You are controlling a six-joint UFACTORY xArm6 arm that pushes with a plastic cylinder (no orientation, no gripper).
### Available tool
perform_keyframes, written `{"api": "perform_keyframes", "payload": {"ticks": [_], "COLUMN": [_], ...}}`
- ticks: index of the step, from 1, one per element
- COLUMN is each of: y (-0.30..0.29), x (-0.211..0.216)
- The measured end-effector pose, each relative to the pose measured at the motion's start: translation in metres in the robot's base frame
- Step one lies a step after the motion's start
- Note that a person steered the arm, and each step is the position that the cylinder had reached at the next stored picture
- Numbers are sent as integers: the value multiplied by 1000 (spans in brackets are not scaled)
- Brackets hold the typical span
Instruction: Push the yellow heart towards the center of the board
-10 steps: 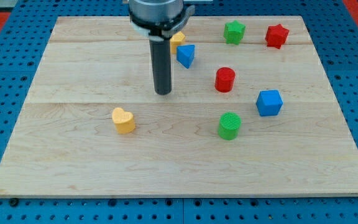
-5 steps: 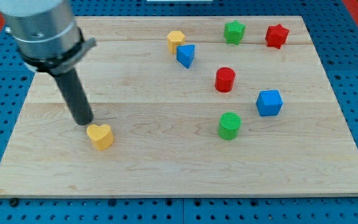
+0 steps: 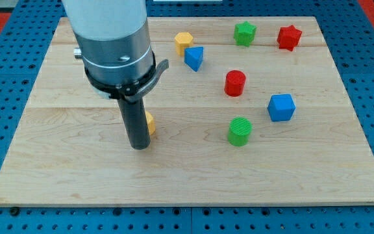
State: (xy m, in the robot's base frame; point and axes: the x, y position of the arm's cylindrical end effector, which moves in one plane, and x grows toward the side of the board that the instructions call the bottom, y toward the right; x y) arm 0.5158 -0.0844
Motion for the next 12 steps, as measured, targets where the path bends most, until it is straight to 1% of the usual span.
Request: {"api": "perform_keyframes", "payload": {"ticks": [1, 3, 4, 5, 6, 7, 8, 9, 10, 11, 12], "y": [-19, -29, 4, 20, 20, -32, -23, 71, 98, 55, 40], "x": [-24, -47, -51, -73, -101, -135, -148, -151, -143, -151, -151]}}
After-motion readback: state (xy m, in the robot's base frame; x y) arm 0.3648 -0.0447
